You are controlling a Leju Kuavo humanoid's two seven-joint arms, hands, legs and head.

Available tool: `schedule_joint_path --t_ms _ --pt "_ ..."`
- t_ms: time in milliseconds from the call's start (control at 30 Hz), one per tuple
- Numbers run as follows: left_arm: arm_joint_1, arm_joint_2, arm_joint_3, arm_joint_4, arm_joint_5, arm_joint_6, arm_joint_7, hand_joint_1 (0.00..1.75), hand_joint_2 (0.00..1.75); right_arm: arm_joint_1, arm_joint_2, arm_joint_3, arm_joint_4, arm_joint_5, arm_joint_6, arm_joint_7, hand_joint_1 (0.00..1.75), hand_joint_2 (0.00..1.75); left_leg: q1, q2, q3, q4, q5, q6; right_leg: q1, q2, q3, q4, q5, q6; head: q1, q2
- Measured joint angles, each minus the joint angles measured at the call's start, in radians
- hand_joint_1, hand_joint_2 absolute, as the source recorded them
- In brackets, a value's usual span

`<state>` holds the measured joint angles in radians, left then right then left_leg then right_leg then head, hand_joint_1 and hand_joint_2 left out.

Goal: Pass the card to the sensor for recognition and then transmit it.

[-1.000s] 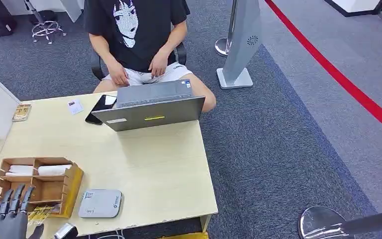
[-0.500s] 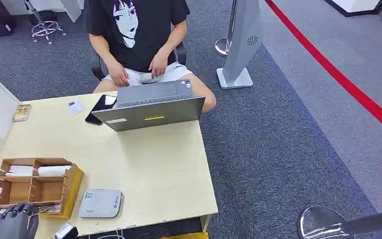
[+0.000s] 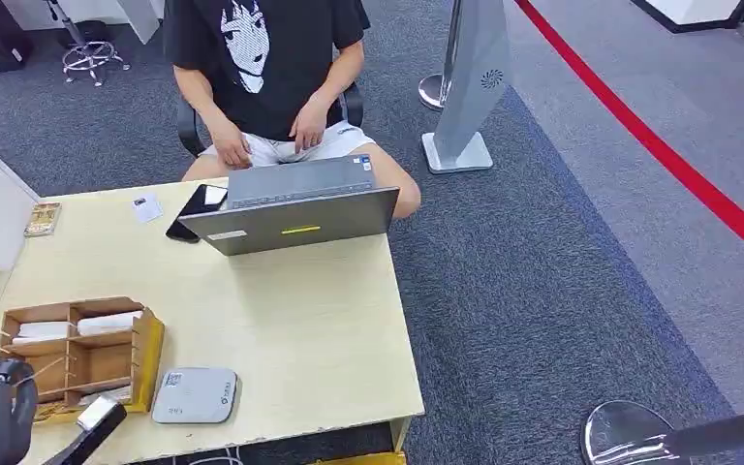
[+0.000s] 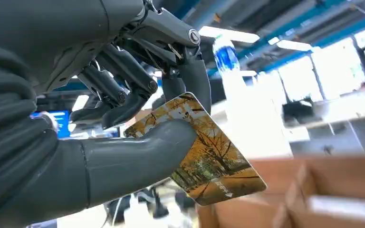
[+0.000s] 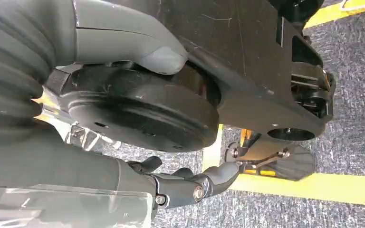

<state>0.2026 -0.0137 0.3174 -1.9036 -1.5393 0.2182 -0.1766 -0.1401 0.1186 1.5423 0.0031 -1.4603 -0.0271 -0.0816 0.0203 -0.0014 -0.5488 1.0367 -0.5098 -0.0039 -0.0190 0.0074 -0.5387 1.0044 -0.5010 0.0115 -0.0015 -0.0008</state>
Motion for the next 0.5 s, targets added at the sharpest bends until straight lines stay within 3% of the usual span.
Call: schedule_joint_path --t_ms 233,400,500 --pt "-0.156 0.055 0.000 -0.022 -0.020 -0.128 0.074 1.75 1.75 -0.005 0.000 0.000 0.002 0.022 0.003 0.009 0.00 1.75 0.000 -0.001 0.000 0.000 0.001 0.000 0.000 0.000 0.000 0.000 0.001 0.000 0.000 0.000" --pt "-0.237 0.134 -0.011 0.004 -0.023 -0.243 0.207 1.75 1.75 -0.008 0.000 0.000 0.003 0.030 0.007 0.018 0.00 1.75 0.000 0.001 0.000 0.000 0.001 0.000 0.000 0.001 0.000 0.000 0.001 -0.001 0.000 0.000" --pt "-0.267 0.174 -0.029 0.038 -0.023 -0.260 0.246 1.75 1.75 -0.009 0.000 0.000 0.003 0.028 0.013 0.017 0.00 1.75 0.000 0.001 0.000 0.000 0.001 0.000 0.000 0.001 -0.001 0.000 0.001 -0.001 0.000 0.000"
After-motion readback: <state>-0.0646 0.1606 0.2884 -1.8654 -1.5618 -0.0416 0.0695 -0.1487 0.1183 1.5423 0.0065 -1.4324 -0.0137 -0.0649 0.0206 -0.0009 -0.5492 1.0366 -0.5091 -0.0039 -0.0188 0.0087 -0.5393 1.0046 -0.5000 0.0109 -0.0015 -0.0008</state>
